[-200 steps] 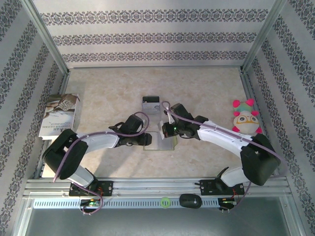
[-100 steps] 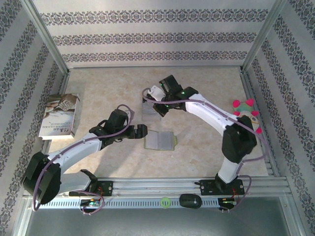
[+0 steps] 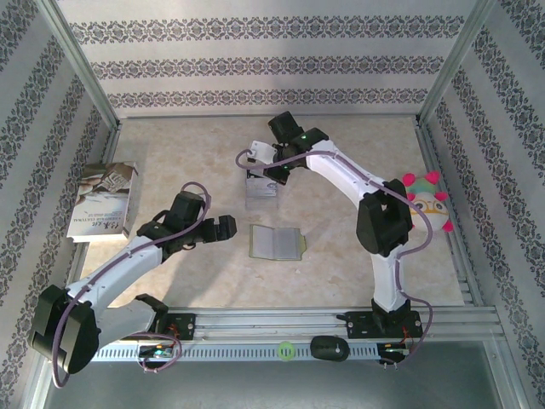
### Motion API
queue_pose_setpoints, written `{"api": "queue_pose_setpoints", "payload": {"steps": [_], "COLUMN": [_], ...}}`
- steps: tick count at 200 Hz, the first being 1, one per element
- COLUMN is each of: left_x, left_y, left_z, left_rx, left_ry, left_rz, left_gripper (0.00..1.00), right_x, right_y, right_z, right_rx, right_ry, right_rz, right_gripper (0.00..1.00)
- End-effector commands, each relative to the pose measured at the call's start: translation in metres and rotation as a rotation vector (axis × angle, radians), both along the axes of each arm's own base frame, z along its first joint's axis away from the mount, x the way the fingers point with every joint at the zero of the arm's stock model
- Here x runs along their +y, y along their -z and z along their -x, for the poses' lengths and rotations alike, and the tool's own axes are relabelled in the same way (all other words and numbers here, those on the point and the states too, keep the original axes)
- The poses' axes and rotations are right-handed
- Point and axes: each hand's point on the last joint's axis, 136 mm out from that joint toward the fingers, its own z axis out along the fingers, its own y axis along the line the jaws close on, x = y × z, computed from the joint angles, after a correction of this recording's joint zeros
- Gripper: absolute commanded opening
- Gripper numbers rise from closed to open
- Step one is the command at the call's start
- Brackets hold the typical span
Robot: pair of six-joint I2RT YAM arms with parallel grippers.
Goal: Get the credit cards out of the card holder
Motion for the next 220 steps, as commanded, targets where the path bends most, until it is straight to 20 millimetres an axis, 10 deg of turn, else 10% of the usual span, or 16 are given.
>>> {"api": "queue_pose_setpoints", "payload": {"steps": [1,171,220], "left_x": [0.013,0.018,0.014], "left_y": [0.013,0.032,0.025], "left_z": [0.007,0.004,0.001], "left_rx": [0.063,0.133,0.097], "left_ry": [-0.032,-0.068,-0.052], "left_rz": [-0.038,-0.032,-0.005], "left_gripper": [0.99,0.99,0.99], "right_x": [0.000,0.007,0.024], "right_y": [0.012,0.046,0.022], "right_z": [0.001,0.006,-0.010], "right_rx": [0.020,0.099,0.013], "right_ry": [-0.079,-0.182,-0.112], "right_rz": [0.041,0.072,-0.034], "right_gripper": [0.00,0.00,0.45]}}
